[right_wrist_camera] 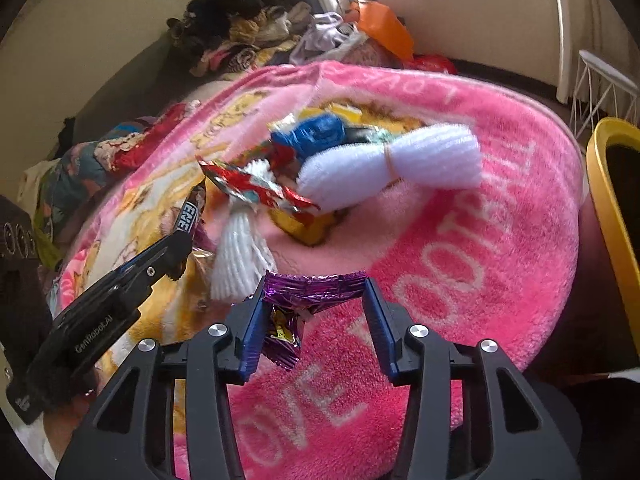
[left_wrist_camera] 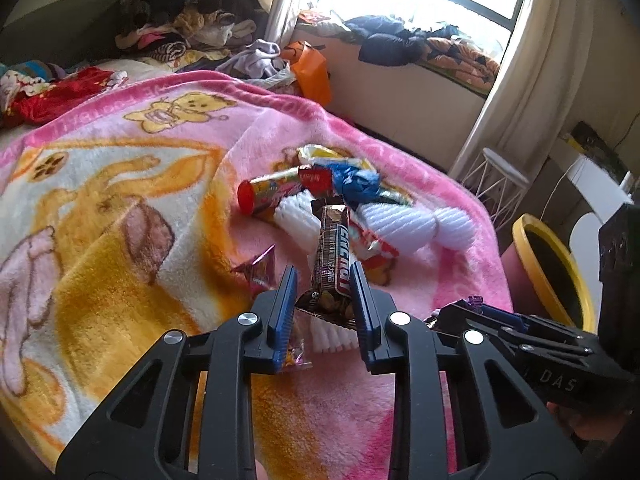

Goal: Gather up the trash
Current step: 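Grasp the purple candy wrapper with the right tool while the left grasps a brown chocolate bar, then carry the purple wrapper and chocolate bar over the yellow-rimmed bin with both tools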

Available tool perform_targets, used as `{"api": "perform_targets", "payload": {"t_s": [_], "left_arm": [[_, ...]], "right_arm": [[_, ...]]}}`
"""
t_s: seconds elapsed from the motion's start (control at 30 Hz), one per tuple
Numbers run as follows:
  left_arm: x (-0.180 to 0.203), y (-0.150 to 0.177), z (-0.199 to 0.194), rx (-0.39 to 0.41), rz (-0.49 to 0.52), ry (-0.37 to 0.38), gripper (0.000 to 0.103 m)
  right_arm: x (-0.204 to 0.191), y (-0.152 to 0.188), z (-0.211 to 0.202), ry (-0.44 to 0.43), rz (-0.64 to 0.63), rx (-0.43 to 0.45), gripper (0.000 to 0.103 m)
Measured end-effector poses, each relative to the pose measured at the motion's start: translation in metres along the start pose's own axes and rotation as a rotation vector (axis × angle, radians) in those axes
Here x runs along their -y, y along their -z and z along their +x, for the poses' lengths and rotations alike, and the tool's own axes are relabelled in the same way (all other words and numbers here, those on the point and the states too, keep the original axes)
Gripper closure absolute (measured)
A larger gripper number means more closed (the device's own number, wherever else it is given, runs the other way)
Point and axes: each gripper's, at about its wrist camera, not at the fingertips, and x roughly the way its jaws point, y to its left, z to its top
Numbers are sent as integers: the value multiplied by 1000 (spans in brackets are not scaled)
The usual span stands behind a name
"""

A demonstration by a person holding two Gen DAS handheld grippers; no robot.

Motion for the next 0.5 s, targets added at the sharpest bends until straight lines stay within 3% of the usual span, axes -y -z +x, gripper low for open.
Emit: {"api": "perform_targets", "payload": {"t_s": [0.5], "left_arm": [[20,-22,-32,83,6,49,83]], "right_arm": [[8,-16,-50,12,-44,175,59]]}}
